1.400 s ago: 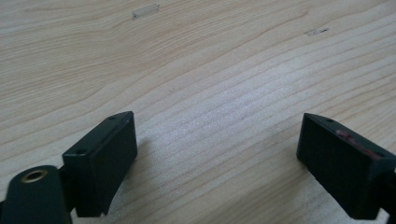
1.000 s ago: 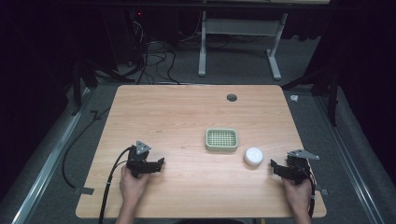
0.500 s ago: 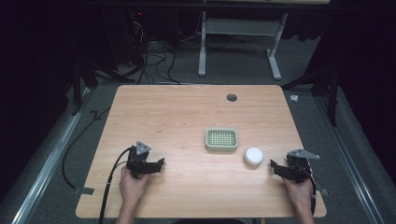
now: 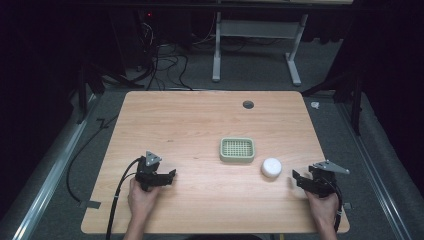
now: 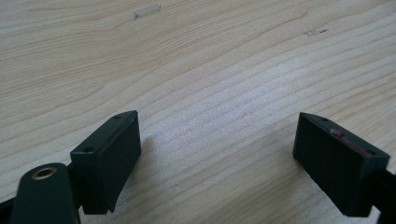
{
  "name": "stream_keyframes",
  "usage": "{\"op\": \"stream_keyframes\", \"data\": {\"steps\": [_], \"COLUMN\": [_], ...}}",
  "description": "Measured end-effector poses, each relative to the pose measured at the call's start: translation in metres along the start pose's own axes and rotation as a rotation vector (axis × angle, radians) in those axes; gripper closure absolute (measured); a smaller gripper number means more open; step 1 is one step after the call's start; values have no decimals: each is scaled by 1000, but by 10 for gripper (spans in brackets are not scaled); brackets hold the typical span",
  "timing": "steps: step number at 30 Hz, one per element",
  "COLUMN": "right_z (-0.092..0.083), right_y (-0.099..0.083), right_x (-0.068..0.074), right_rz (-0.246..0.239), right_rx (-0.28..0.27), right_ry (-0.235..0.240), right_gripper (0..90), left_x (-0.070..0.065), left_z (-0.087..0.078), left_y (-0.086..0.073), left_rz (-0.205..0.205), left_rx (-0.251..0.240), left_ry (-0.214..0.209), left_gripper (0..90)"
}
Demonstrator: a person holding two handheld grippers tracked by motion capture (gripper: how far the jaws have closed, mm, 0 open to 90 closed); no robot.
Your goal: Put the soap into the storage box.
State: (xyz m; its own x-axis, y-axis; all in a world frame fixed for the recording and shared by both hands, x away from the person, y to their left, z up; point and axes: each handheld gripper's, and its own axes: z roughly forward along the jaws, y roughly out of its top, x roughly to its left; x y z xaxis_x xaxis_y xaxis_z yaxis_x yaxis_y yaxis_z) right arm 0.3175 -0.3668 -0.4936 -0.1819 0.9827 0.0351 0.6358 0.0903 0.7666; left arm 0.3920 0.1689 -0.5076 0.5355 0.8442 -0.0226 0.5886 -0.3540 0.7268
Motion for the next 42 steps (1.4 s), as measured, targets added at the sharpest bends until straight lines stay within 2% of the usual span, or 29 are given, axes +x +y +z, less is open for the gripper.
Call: {"op": "stream_keyframes", "data": {"steps": [5, 7, 8, 9, 11, 14, 16, 17, 19, 26, 29, 35, 42], "right_z": [-13, -18, -18, -21, -24, -27, -27, -28, -26, -16, -8, 3, 15], "right_y": [-5, -8, -8, -10, -11, -11, -10, -8, -6, 3, 9, 15, 24], "right_x": [4, 6, 6, 9, 12, 20, 22, 28, 32, 44, 51, 62, 66], "right_rz": [4, 6, 6, 9, 6, -1, -17, -31, -53, -79, -99, -120, -128], "right_rx": [-20, -29, -29, -29, -31, -36, -41, -47, -47, -45, -33, -14, -5], "right_ry": [19, 47, 47, 90, 111, 144, 146, 147, 148, 158, 171, 191, 183], "right_gripper": [302, 271, 271, 244, 238, 220, 218, 204, 209, 204, 160, 132, 124], "left_x": [0, 0, 0, 0, 0, 0, 0, 0, 0, 0, 0, 0, 0], "left_z": [0, 0, 0, 0, 0, 0, 0, 0, 0, 0, 0, 0, 0], "left_y": [0, 0, 0, 0, 0, 0, 0, 0, 0, 0, 0, 0, 0], "left_rz": [0, 0, 0, 0, 0, -1, -1, -1, -1, -2, -4, -1, -1], "left_rx": [0, 0, 0, 0, 0, 0, 0, 0, -1, -1, -3, 0, -1], "left_ry": [0, 0, 0, 0, 0, 1, 1, 1, 1, 1, 2, 2, 2], "left_gripper": [157, 157, 157, 157, 157, 157, 157, 157, 157, 158, 158, 158, 157]}}
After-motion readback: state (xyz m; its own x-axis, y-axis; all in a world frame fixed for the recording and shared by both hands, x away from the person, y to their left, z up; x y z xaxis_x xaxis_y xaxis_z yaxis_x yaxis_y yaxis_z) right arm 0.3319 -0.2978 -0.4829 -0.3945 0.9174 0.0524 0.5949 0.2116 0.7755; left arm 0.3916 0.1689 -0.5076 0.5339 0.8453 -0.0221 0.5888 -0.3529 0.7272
